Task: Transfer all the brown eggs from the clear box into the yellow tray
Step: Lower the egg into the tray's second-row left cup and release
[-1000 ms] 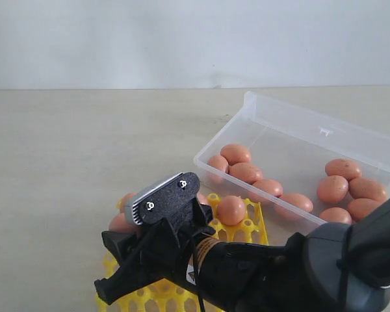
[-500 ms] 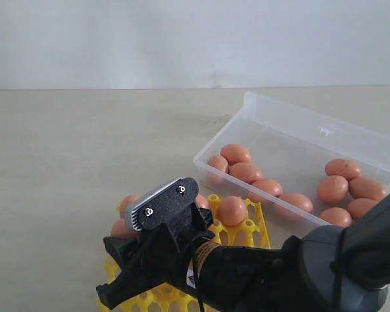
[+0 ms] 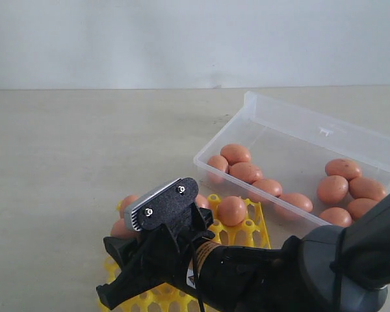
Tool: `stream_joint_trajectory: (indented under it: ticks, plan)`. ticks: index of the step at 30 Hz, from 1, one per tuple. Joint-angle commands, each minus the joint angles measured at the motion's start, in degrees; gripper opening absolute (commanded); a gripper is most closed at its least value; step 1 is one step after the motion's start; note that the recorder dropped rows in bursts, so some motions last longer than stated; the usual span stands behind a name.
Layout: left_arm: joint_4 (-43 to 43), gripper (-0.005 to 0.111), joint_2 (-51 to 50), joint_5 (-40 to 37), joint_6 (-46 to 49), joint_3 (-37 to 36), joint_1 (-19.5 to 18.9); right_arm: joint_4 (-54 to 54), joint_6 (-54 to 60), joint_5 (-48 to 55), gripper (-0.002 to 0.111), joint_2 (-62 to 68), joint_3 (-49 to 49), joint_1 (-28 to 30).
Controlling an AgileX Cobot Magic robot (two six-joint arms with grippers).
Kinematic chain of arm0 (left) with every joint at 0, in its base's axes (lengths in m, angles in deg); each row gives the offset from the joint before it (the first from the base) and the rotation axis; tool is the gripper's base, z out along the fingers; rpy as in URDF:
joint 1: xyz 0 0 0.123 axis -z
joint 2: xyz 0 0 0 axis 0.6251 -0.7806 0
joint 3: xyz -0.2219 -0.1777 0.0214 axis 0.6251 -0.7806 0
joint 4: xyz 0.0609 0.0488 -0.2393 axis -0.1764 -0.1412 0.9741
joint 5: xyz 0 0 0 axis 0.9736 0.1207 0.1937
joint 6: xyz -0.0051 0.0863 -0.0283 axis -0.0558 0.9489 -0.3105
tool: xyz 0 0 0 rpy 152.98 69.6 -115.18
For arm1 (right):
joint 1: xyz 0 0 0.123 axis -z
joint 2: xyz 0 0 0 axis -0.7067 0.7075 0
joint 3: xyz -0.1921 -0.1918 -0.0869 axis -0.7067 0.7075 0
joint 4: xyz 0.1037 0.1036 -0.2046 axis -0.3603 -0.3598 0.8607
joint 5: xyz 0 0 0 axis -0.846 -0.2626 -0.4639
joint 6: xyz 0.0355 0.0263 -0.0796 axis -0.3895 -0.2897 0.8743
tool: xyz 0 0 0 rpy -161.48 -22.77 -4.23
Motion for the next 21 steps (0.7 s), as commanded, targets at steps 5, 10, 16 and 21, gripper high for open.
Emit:
stream_joint_trajectory:
  ticks: [5,10,16,21]
  plan:
    - [0.45,0.004,0.18,0.65,-0.39,0.12,0.25,-0.11,-0.25,-0.12,0.040,0.04,0.30,-0.04]
    - [0.45,0.004,0.18,0.65,-0.39,0.12,0.25,-0.24,-2.47,0.86,0.046,0.04,0.30,-0.04]
    - [0.45,0.004,0.18,0.65,-0.39,0.12,0.25,-1.02,-3.70,1.17,0.048,0.04,0.19,-0.04]
    - [0.45,0.004,0.18,0.65,-0.39,0.12,0.25,-1.34,-3.70,0.99,0.048,0.04,-1.38,-0.04]
